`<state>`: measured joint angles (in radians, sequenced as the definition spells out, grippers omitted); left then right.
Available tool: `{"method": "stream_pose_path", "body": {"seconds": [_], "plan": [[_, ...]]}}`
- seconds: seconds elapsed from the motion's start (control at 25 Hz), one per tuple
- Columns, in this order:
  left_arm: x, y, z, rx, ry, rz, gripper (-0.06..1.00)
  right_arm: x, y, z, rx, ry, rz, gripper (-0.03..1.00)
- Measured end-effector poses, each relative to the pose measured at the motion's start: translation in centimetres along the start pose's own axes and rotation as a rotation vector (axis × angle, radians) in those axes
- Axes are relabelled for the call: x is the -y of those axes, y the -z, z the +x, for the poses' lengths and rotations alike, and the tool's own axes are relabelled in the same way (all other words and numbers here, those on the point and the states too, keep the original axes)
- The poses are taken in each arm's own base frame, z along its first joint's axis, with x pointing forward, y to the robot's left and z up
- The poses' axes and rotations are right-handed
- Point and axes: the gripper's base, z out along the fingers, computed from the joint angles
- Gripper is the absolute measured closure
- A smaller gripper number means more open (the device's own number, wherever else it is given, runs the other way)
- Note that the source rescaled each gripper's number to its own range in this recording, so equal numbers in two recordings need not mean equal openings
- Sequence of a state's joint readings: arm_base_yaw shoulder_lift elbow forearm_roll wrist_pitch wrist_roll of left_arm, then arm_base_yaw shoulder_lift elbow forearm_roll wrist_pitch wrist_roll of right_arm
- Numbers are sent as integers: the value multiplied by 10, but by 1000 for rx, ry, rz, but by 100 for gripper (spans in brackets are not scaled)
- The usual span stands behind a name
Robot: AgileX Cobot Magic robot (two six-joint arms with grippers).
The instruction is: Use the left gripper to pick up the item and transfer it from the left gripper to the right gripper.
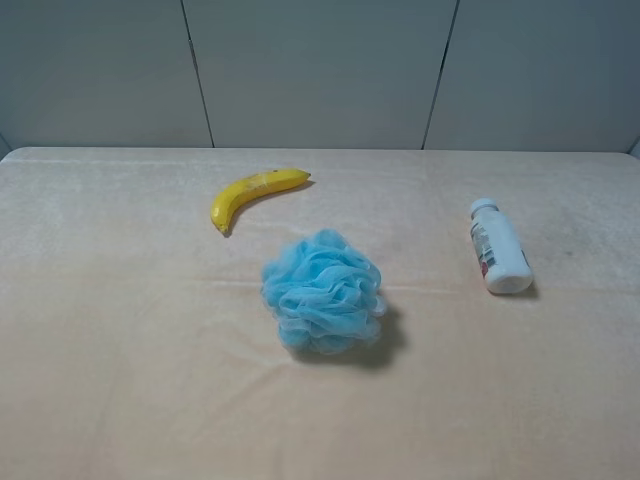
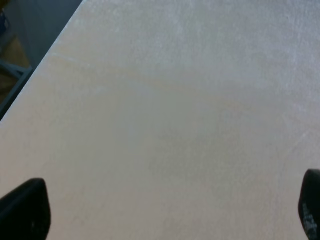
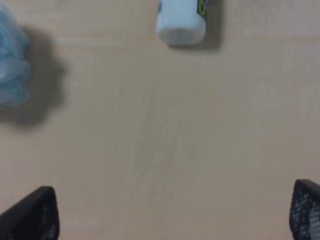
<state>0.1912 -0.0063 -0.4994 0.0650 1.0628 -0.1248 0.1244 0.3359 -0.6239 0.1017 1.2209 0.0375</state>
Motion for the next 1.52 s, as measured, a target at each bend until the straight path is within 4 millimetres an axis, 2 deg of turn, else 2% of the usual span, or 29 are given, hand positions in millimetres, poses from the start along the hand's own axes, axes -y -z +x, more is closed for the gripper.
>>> {"method": "stream_pose_path", "body": {"seconds": [0.2,0.44,0.64,0.84,1.04,1.52], "plan": [[0,0,0,0,0,0,-6,2,15,21,138,19,11,-3],[0,0,0,0,0,0,-5,9,29,25,344,3,168,-3],[0,0,0,0,0,0,-5,9,38,34,456,7,189,-3],[0,0,0,0,0,0,-5,12,20,40,396,4,194,-3],[0,0,0,0,0,0,-5,13,12,39,410,4,191,-3],[0,0,0,0,0,0,-5,12,10,39,412,12,177,-3]]}}
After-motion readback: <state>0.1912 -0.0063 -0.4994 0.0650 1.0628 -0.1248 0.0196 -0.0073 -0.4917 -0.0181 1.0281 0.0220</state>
